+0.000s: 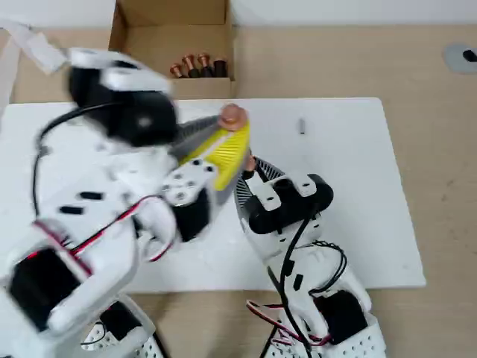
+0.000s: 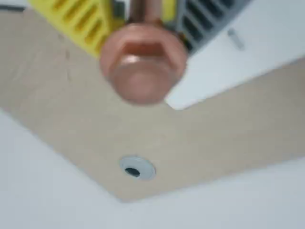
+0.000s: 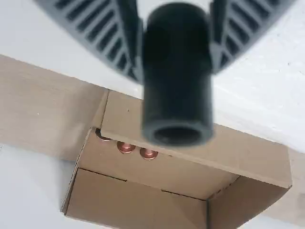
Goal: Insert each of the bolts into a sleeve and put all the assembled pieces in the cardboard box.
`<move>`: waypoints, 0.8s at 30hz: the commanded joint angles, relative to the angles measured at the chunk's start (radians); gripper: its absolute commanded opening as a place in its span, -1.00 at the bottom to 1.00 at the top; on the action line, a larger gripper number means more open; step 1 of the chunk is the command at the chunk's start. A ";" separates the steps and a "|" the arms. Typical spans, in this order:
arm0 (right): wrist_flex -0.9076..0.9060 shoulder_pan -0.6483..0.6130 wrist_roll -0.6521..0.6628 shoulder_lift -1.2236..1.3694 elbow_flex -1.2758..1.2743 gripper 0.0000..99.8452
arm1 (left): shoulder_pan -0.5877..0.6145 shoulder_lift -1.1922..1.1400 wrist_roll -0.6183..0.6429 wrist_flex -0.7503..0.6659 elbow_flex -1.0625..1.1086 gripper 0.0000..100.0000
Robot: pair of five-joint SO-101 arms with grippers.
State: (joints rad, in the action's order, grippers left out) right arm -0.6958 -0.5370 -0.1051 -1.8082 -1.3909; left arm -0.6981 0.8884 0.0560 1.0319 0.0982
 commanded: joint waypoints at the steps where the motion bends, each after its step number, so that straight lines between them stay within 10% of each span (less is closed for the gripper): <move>1: 0.031 0.013 -0.011 -0.116 0.027 -0.98 | -0.011 0.007 -0.015 -0.084 0.041 -0.98; 24: 0.028 0.012 -0.012 -0.116 0.058 -0.98 | 0.089 0.005 -0.120 -0.196 0.170 -0.98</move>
State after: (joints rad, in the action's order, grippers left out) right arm -0.6958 -0.5370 -0.1082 -1.8082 -1.3909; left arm -0.6091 0.8884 -0.0667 0.8600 0.2731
